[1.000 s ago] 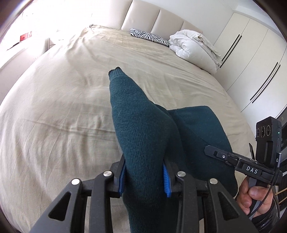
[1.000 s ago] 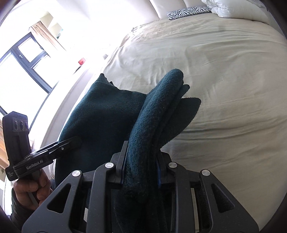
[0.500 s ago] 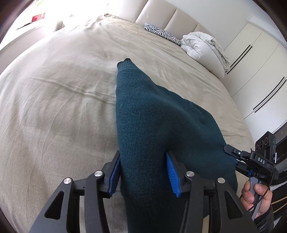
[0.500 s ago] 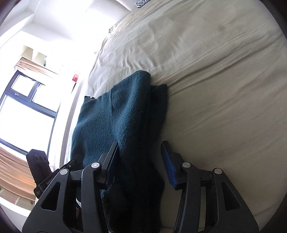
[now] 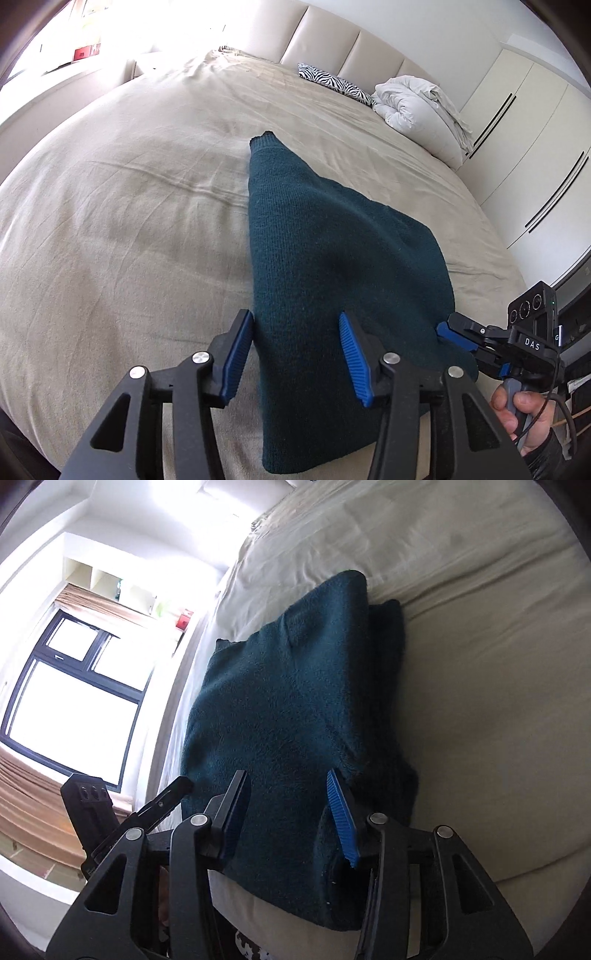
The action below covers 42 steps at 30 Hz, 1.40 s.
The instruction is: Fold small clothes
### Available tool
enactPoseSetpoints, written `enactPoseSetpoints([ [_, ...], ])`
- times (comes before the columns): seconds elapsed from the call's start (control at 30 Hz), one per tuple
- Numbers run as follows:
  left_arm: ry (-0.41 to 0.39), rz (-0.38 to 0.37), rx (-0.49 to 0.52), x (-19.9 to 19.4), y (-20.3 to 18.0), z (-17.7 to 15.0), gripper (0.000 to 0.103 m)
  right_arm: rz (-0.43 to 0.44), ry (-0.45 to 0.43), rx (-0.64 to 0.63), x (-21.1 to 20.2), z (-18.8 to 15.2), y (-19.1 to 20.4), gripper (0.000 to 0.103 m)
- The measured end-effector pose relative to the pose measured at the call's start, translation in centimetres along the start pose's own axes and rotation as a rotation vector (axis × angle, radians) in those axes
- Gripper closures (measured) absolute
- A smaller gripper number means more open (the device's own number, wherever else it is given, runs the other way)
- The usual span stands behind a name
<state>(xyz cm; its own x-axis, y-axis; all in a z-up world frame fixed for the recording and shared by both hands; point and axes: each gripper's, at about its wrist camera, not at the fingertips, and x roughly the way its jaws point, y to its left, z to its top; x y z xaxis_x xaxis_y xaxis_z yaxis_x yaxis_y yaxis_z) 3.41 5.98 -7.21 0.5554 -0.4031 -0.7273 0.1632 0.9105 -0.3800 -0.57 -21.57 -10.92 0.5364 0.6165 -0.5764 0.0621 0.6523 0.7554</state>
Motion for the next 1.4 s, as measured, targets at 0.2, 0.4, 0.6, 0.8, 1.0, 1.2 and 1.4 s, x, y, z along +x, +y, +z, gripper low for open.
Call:
enactPoseSetpoints([
  [0.2, -0.051, 0.025, 0.036, -1.3, -1.1, 0.2, 0.053, 0.062, -0.024, -0.025, -3.0, -0.5, 0.3, 0.071],
  [0.4, -0.1, 0.037, 0.095, -2.6, -2.4, -0.5, 0.049, 0.143, 0.047, -0.135, -2.5, -2.0, 3.8, 0.056],
  [0.6, -0.267, 0.164, 0.201, -6.5, -4.2, -0.5, 0.018, 0.04, 0.032, -0.068, -2.2, -3.0, 0.4, 0.068],
  [0.8, -0.558, 0.391, 0.329, -12.6, -7.6, -0.4, 0.0, -0.196, -0.192, -0.285, -7.6, -2.1, 5.5, 0.059],
  [1.0, -0.553, 0.453, 0.282, -15.5, -8.0, 0.4, 0.0, -0.381, -0.557, -0.511, -12.1, -3.8, 13.9, 0.003],
  [1.2, -0.465, 0.44, 0.225, -14.7, -7.6, 0.4, 0.0, -0.514, -0.612, -0.674, -12.5, -5.0, 18.2, 0.0],
  [1.4, -0.303, 0.404, 0.166, -11.6, -6.9, -0.1, 0.0, -0.575, -0.415, -0.547, -9.8, -4.4, 17.5, 0.0],
])
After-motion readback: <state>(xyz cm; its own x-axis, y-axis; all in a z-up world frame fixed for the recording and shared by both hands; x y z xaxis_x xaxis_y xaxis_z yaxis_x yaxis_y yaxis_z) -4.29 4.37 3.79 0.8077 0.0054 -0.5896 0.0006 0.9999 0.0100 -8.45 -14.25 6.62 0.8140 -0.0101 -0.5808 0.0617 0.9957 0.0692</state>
